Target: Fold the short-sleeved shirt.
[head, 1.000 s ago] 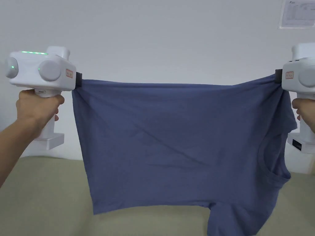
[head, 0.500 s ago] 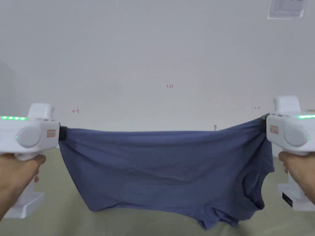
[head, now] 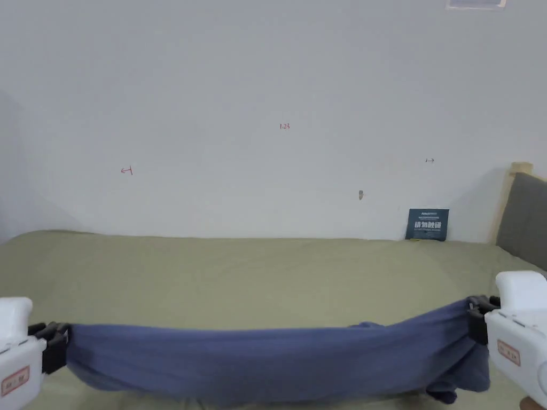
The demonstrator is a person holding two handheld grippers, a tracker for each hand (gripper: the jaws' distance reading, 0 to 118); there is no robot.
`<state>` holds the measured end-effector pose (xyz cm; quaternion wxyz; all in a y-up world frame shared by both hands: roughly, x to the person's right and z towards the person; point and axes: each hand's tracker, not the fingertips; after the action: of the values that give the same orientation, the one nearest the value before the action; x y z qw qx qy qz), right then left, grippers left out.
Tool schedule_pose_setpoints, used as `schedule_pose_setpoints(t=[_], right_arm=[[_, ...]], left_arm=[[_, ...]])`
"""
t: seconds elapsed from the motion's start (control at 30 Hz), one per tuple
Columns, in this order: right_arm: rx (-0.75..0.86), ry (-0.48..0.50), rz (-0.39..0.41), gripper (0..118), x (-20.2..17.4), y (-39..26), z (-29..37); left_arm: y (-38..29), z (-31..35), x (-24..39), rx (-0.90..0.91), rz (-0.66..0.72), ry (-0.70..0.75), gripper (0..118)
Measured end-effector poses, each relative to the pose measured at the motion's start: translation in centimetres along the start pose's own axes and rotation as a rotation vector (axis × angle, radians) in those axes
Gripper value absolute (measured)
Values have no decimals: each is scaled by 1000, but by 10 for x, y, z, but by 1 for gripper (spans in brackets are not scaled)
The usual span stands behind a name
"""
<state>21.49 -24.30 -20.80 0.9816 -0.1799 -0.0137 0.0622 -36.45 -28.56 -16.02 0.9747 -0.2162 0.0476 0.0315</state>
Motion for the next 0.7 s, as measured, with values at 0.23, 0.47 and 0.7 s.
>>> schedule_pose_setpoints(t=[0.23,0.47,0.7], right_arm=[[-159,-15,-21,5,-10,-65,29],[-415,-33,53,5,-18,-143,25],[-650,2,93,5,-14,-207,-12]], left_arm=[[-69,15,-11,-187,35,-4,3],[-142,6,-16,-402,26,-9,3],[-189,-31,-13,-611,-46,-6,3]])
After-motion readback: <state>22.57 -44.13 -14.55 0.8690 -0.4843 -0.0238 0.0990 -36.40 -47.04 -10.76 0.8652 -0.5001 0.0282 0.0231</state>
